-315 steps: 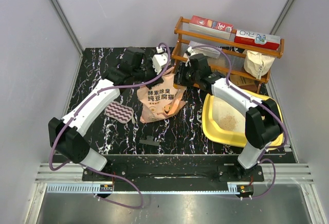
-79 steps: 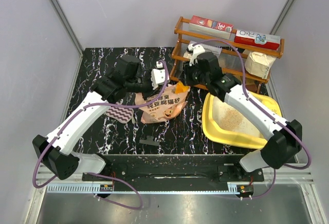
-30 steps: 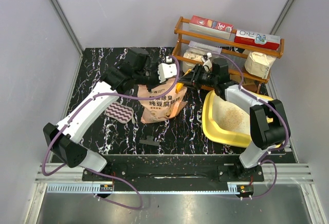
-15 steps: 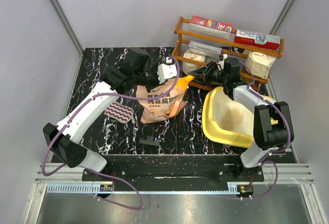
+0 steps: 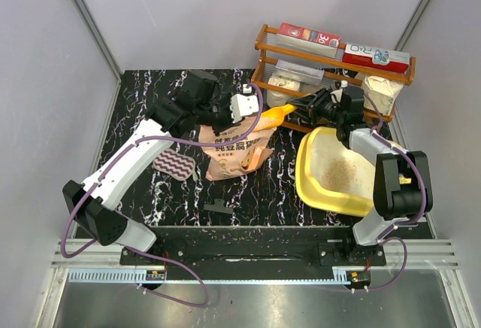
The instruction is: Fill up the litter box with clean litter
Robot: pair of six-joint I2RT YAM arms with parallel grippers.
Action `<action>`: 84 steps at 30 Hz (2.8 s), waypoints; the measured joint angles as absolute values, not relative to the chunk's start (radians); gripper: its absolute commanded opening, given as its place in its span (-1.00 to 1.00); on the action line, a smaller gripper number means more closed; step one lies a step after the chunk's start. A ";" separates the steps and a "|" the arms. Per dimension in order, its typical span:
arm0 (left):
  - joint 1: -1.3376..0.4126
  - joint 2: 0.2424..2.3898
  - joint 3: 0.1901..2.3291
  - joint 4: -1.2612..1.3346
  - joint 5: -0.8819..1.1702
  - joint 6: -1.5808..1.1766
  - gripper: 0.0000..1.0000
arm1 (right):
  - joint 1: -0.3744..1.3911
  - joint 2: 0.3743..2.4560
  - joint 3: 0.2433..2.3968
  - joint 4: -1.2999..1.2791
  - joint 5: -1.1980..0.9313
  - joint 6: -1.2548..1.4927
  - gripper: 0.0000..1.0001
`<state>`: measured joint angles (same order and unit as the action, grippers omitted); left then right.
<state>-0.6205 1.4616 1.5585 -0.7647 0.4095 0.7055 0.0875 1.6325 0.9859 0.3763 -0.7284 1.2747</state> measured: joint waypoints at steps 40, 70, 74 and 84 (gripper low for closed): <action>-0.620 1.514 1.639 -0.834 0.434 0.697 -0.71 | -0.302 1.352 0.836 0.340 -0.890 1.289 -1.00; -0.626 1.505 1.589 -0.804 0.572 0.683 -0.63 | -0.786 1.183 1.028 -0.691 -0.855 0.329 -1.00; -0.626 1.504 1.586 -0.799 0.573 0.683 -0.63 | -0.784 1.183 1.028 -0.641 -0.794 0.360 -1.00; -0.628 1.504 1.586 -0.799 0.573 0.683 -0.60 | -0.726 1.184 1.029 -0.520 -0.715 0.414 -1.00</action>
